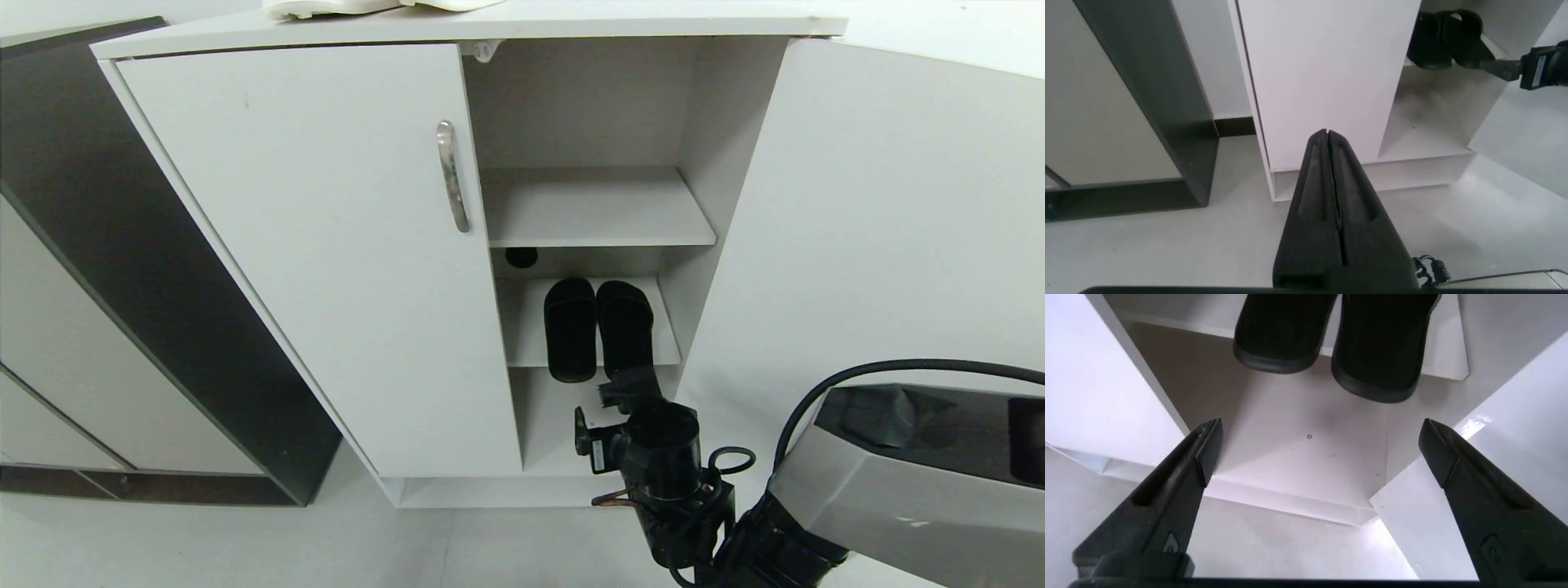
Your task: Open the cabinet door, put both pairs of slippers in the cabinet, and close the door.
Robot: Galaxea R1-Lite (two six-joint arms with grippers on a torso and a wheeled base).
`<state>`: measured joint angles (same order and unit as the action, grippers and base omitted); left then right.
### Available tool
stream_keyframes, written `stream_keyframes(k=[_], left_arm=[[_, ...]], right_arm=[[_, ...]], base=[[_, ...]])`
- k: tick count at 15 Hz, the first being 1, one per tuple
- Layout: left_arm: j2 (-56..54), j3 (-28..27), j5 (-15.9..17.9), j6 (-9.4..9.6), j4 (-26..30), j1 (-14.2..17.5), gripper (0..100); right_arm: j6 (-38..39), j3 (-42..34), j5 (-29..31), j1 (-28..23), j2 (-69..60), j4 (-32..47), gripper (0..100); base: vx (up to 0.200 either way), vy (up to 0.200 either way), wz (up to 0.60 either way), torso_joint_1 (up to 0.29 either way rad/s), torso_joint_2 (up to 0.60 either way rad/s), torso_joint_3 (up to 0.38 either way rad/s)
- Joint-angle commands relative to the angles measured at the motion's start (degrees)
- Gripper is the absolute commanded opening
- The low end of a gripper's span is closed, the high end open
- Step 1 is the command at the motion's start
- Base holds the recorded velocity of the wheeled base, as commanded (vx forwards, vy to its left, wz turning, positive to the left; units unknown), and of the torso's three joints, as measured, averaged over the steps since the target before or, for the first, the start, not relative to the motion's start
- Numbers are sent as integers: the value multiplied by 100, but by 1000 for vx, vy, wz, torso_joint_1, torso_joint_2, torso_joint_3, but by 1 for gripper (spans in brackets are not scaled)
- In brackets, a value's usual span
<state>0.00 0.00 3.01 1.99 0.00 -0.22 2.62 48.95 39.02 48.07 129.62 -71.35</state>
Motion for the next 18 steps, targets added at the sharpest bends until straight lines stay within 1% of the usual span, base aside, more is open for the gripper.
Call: stream_keyframes(k=[1,7,18], left_arm=[[9,0,-2,-5,0,4,0],[9,0,7,3,0,4,0],[9,0,7,3,0,4,0]], right_arm=[[2,1,0,10,10,-2,100],[10,-43,0,10,98,-2,100],[10,-8,0,-78,204,-10,100]], base=[[0,0,0,0,0,0],[0,0,0,0,1,18],[0,0,0,3,1,189]])
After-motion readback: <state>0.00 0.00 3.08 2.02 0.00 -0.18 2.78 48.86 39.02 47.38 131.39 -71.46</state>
